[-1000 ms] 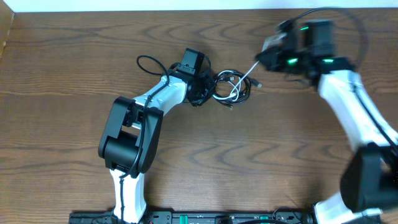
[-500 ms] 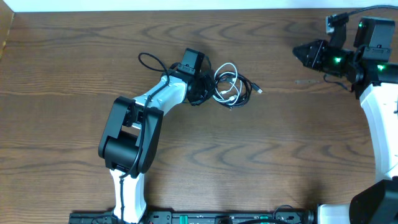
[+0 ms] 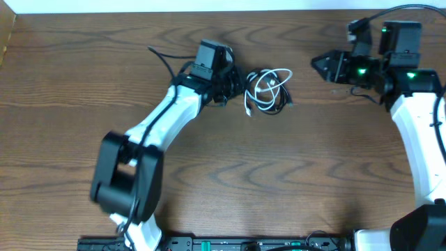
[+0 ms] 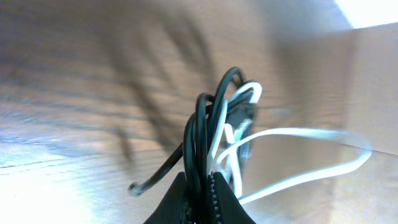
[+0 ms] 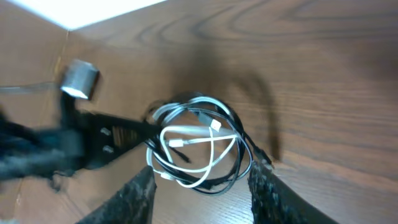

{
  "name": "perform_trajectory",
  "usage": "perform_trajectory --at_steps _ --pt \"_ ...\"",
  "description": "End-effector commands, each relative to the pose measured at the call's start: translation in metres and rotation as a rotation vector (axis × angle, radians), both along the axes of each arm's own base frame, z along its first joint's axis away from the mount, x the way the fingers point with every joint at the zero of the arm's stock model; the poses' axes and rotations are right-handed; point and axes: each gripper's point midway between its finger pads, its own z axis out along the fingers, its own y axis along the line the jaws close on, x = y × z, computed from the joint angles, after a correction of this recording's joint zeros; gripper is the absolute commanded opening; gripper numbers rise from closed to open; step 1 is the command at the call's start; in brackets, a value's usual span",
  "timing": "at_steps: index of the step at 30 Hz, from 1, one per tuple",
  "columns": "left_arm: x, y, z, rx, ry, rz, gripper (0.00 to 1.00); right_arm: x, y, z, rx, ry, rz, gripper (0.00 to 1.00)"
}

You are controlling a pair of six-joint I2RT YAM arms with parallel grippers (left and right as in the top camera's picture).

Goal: Untangle cables

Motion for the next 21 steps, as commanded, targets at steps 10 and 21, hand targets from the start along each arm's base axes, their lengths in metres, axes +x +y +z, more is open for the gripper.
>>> perform_trajectory --at_steps 10,21 --pt "-0.014 -0.008 0.06 -0.126 -0.053 -0.037 0.07 -0.004 0.039 -0.019 -0.066 -0.004 0.124 0.55" --pt "-0.015 -0.011 0.064 -0.055 -0.218 -0.185 0.08 -0.003 0.041 -0.024 -0.071 0.003 0.133 0.6"
